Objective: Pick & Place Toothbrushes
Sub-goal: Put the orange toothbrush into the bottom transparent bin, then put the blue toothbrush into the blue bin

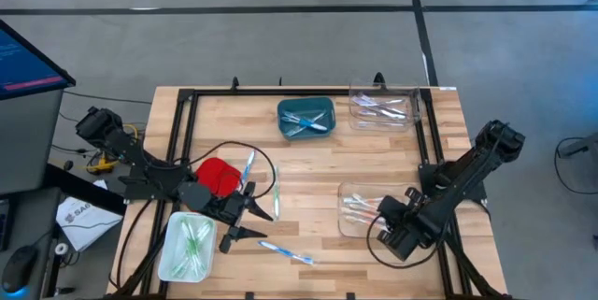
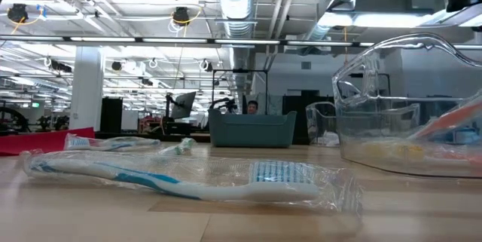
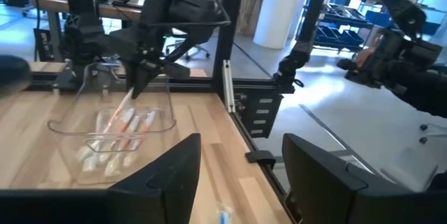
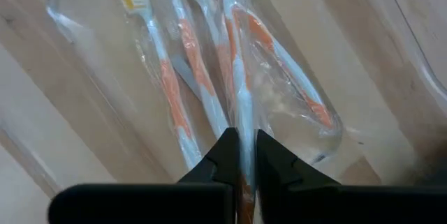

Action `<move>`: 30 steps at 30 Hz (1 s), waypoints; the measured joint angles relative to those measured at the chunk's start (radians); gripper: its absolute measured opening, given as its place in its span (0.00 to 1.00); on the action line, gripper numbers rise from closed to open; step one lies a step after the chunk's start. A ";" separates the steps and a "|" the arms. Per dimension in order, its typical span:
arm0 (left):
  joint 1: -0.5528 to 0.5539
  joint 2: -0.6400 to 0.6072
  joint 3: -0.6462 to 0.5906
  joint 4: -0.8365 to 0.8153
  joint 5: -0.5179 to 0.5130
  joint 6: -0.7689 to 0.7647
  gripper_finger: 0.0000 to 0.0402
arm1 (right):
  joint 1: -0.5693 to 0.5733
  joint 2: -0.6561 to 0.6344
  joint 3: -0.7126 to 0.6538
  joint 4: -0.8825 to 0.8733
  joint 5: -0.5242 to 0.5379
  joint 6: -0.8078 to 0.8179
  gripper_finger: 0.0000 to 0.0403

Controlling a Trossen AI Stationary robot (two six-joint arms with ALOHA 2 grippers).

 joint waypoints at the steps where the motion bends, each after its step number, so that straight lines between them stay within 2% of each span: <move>1: -0.003 0.000 0.000 0.003 0.000 0.000 0.49 | -0.006 0.000 0.000 0.000 -0.004 -0.006 0.05; 12: -0.009 0.000 0.000 0.017 0.000 0.002 0.48 | -0.021 0.000 0.000 -0.032 -0.008 0.001 0.34; 22: -0.009 0.000 0.000 0.020 0.000 0.002 0.47 | -0.031 0.001 0.014 -0.078 -0.001 0.011 0.64; 25: -0.009 0.000 0.000 0.020 0.002 0.001 0.47 | -0.043 0.001 0.046 -0.083 -0.001 -0.034 0.68; 30: -0.009 0.000 0.000 0.019 0.009 0.001 0.47 | -0.075 0.001 0.133 -0.089 0.029 -0.148 0.68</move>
